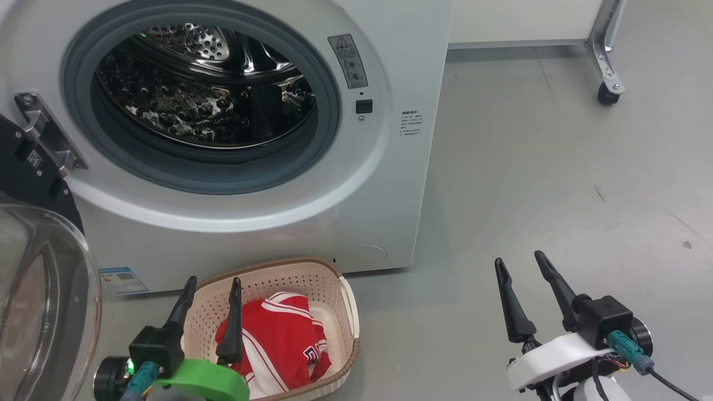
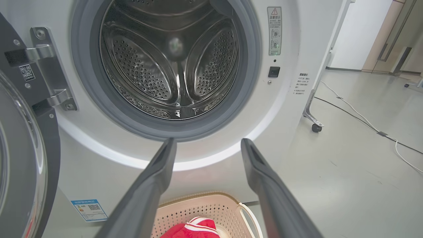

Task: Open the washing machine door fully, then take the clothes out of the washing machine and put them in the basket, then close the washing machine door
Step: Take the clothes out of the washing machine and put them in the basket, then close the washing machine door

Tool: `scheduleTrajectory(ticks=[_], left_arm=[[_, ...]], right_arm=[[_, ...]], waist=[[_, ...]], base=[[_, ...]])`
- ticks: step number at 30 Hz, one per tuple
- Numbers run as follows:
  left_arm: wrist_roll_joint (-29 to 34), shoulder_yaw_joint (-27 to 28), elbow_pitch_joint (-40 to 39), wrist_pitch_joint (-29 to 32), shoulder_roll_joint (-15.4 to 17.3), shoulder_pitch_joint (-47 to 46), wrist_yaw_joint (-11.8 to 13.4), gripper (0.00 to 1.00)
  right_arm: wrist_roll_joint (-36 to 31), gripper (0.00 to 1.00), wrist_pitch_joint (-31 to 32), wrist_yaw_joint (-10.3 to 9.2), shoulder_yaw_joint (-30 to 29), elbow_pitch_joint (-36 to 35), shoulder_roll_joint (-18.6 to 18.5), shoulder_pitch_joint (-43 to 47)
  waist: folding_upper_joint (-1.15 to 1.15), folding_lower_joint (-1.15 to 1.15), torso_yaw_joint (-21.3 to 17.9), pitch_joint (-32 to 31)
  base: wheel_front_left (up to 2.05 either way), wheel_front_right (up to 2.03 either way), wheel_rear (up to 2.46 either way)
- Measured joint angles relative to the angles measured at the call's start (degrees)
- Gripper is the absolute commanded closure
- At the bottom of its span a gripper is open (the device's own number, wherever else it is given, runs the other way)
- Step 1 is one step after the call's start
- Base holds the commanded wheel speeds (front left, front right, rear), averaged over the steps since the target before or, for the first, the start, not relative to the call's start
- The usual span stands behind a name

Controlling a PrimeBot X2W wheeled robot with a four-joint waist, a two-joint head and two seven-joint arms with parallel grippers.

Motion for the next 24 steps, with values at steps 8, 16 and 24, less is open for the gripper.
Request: scheduleTrajectory(ticks=[8, 16, 24], left_arm=[[0.1, -0.3, -3.6, 0.0, 0.1, 4.6, 1.2, 0.00], [0.3, 0.0, -7.1, 0.8, 0.5, 7.7, 2.0, 0.00], [0.6, 0.0, -10.0, 1.9, 0.7, 9.6, 2.5, 0.00]], right_arm=[[0.0, 0.00, 0.0, -0.59, 0.0, 0.0, 0.1, 2.6], [-0.4, 0.00, 0.0, -1.08, 0.0, -0.4, 0.2, 3.6], [-0.5, 0.00, 0.0, -1.48, 0.2, -1.0, 0.2, 4.2]], waist=[[0.00, 0.00, 0.5, -2.1], [0.00, 0.00, 0.4, -2.8], [0.00, 0.00, 0.3, -2.8]], base=[[0.00, 0.00, 0.00], [0.00, 0.00, 0.00], [0.00, 0.00, 0.00]])
